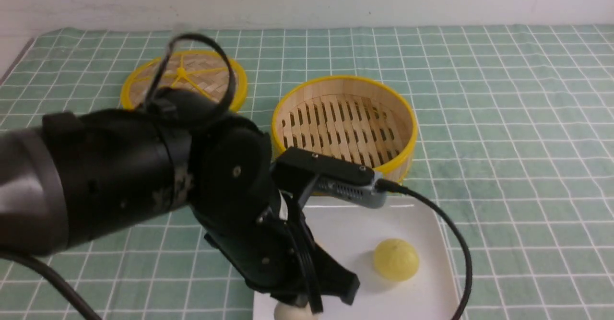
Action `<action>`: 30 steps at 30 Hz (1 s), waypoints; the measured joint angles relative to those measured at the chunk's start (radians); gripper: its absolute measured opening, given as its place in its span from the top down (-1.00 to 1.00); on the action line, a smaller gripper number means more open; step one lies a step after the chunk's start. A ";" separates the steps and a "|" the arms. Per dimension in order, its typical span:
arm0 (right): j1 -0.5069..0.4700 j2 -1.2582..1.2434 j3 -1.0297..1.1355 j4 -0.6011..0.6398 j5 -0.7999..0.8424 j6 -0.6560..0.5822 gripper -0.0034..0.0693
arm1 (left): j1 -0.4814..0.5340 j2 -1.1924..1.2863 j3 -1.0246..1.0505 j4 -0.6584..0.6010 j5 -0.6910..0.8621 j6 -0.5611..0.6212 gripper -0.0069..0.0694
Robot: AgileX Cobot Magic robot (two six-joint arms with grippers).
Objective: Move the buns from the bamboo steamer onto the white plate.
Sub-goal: 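Carry the bun from the bamboo steamer to the plate with the left gripper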
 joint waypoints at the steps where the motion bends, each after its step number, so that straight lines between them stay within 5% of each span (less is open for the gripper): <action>1: 0.000 0.000 0.000 0.000 0.000 0.000 0.59 | 0.000 0.000 0.002 0.000 -0.010 -0.001 0.74; 15: 0.000 0.000 0.000 -0.001 0.000 0.018 0.55 | 0.000 0.097 0.028 -0.003 -0.539 -0.008 0.63; 30: 0.000 -0.042 -0.080 0.111 0.124 0.018 0.59 | 0.000 0.221 0.029 -0.007 -0.667 -0.008 -0.13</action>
